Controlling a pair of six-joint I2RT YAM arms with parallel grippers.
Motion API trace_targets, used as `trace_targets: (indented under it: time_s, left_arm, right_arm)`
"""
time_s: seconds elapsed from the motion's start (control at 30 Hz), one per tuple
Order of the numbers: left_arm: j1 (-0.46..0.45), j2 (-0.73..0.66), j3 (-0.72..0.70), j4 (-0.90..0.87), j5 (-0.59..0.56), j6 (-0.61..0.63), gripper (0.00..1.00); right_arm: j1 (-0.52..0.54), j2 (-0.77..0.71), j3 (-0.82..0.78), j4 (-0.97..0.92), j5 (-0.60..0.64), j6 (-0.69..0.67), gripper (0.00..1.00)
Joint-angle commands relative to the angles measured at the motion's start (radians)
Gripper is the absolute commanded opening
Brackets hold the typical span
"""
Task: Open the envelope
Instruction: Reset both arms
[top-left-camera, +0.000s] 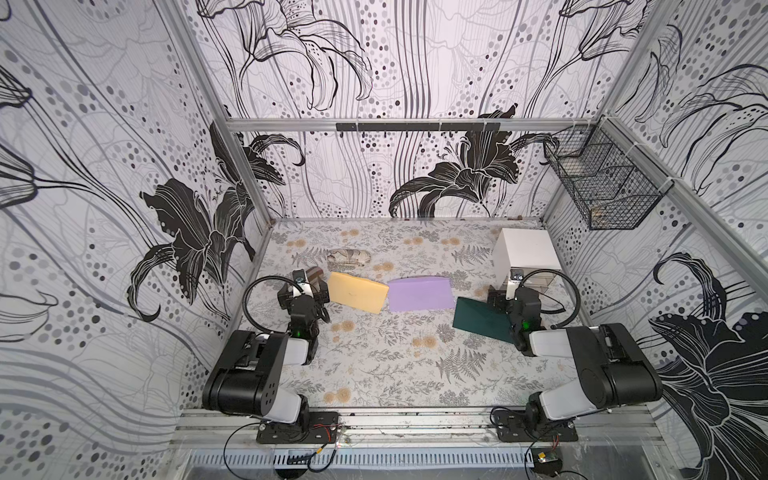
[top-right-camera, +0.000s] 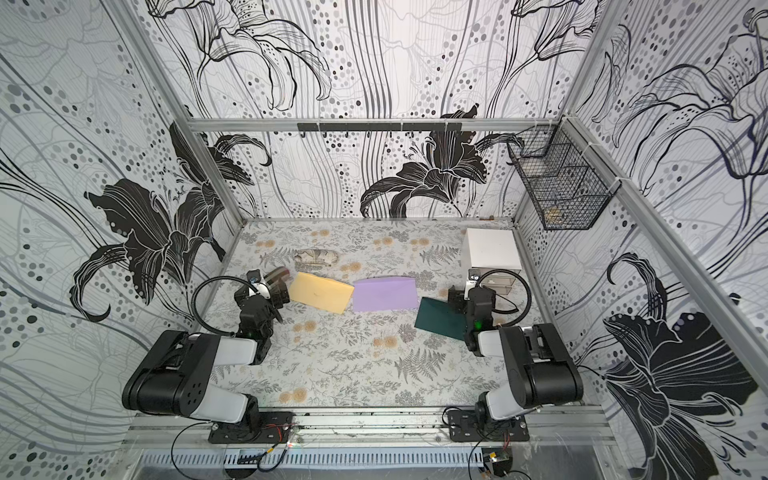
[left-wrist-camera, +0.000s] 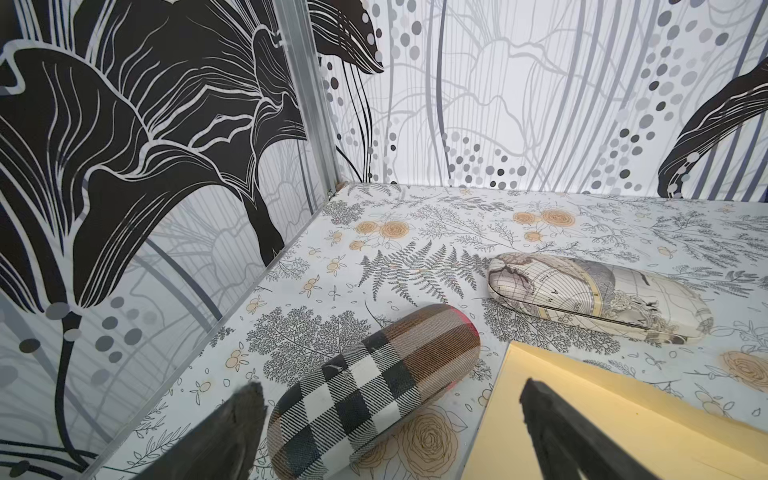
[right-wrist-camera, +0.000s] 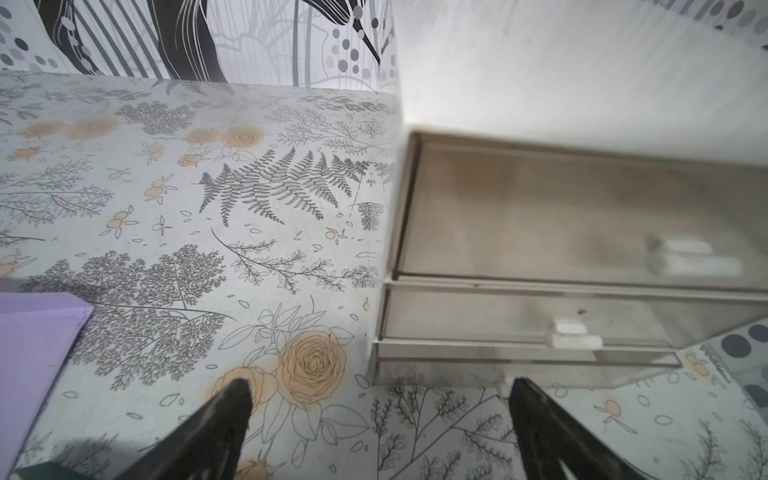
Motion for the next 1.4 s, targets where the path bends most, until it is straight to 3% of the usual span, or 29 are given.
trace_targets:
  time_s: [0.0, 0.07, 0.17, 0.2, 0.23, 0.3, 1.37]
  left_arm:
    - [0.004, -0.009, 0.0, 0.048, 0.016, -0.008, 0.99]
    - [0.014, -0.009, 0.027, -0.005, 0.04, -0.014, 0.99]
    - [0.092, 0.013, 0.088, -0.125, 0.184, -0.065, 0.99]
    - [0.123, 0.042, 0.084, -0.094, 0.224, -0.081, 0.99]
    - [0.13, 0.063, 0.068, -0.036, 0.227, -0.067, 0.99]
    - [0.129, 0.042, 0.076, -0.092, 0.226, -0.086, 0.99]
    - [0.122, 0.05, 0.068, -0.059, 0.239, -0.053, 0.99]
  right_arm:
    - [-0.004, 0.0, 0.01, 0.029, -0.005, -0.014, 1.0]
    - [-0.004, 0.0, 0.009, 0.03, -0.006, -0.014, 1.0]
    - [-0.005, 0.0, 0.01, 0.03, -0.006, -0.012, 1.0]
    - [-0.004, 0.0, 0.01, 0.03, -0.006, -0.014, 1.0]
    - [-0.005, 0.0, 0.009, 0.03, -0.006, -0.014, 1.0]
    - [-0.004, 0.0, 0.009, 0.03, -0.006, -0.013, 1.0]
    - [-0.014, 0.0, 0.013, 0.02, -0.038, -0.014, 1.0]
